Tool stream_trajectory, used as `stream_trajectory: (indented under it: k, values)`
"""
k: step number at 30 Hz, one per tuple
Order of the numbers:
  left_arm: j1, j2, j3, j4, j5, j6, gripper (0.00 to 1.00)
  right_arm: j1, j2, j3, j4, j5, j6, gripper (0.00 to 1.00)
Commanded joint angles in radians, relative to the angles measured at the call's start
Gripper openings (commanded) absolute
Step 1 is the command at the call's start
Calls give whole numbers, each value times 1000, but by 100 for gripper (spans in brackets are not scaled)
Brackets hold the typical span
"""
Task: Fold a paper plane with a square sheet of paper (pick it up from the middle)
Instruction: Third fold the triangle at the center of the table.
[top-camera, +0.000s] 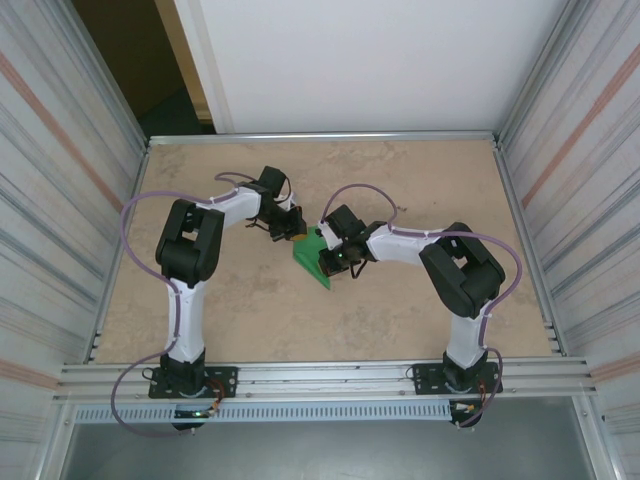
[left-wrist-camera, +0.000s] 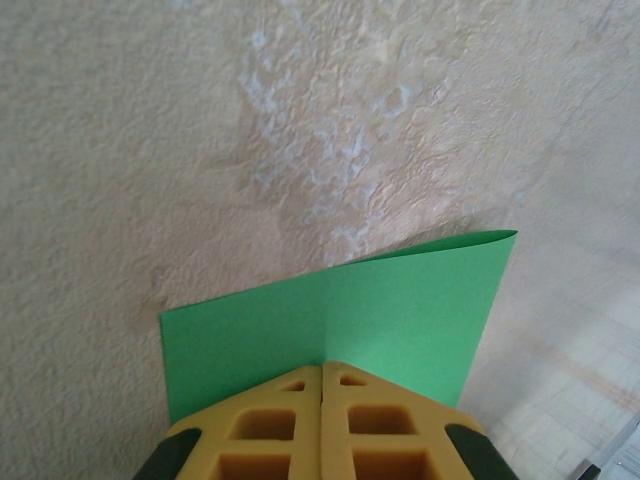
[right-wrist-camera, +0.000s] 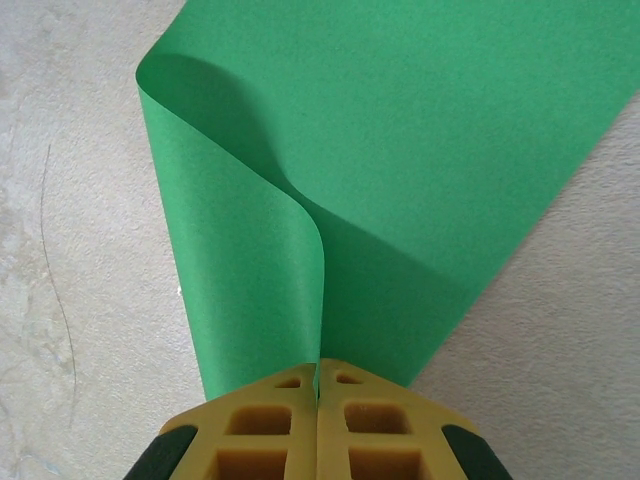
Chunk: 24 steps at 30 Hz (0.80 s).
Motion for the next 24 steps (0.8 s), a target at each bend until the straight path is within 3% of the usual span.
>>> stream_trajectory:
  k: [1,24]
  values:
    - [-14,47,2,-44,-36,21,6,-5,19,29,-27,22,-7,0]
    - [-14,43,4,-48,-36,23,6,-5,39,35,-35,4,-12,0]
